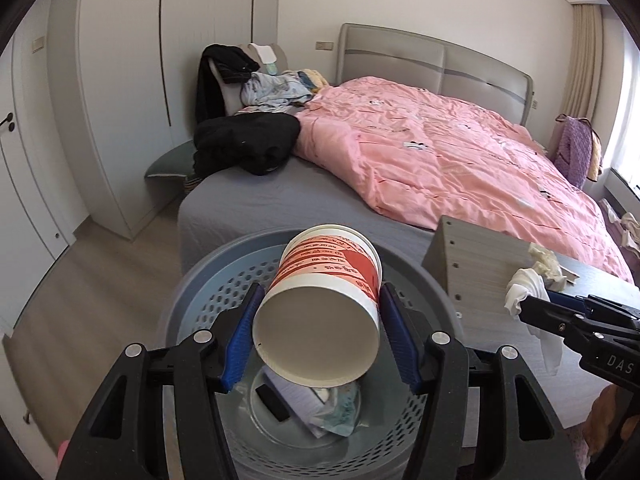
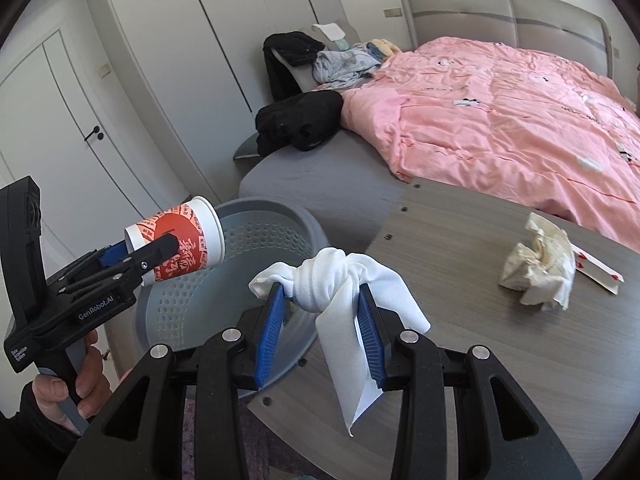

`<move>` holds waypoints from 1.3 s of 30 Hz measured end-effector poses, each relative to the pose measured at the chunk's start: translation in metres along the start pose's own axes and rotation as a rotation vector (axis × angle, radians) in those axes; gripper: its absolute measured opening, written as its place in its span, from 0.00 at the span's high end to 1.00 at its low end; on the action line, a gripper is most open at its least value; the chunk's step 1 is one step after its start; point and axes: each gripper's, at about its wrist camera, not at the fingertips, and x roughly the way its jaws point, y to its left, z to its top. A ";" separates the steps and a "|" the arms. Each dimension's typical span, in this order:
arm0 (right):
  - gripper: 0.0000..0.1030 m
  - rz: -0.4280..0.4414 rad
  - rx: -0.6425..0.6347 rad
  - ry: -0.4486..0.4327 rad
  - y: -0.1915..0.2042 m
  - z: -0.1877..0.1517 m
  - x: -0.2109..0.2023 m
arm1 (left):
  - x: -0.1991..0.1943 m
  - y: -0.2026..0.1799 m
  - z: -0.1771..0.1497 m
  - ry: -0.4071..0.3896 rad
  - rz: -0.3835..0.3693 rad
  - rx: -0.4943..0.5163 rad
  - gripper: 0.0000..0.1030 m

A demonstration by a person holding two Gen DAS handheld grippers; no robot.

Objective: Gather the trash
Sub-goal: 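Carry the cup and knotted tissue over the blue basket and open both grippers, then withdraw both grippers from the basket back over the table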

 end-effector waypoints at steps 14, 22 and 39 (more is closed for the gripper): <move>0.64 0.067 -0.104 0.058 0.053 0.015 0.050 | 0.014 0.040 -0.021 0.061 0.091 -0.087 0.45; 0.59 0.079 -0.128 0.057 0.060 0.021 0.058 | 0.009 0.040 -0.021 0.046 0.103 -0.087 0.44; 0.46 0.085 -0.101 0.042 0.055 0.017 0.050 | -0.001 0.044 -0.022 0.038 0.172 -0.104 0.34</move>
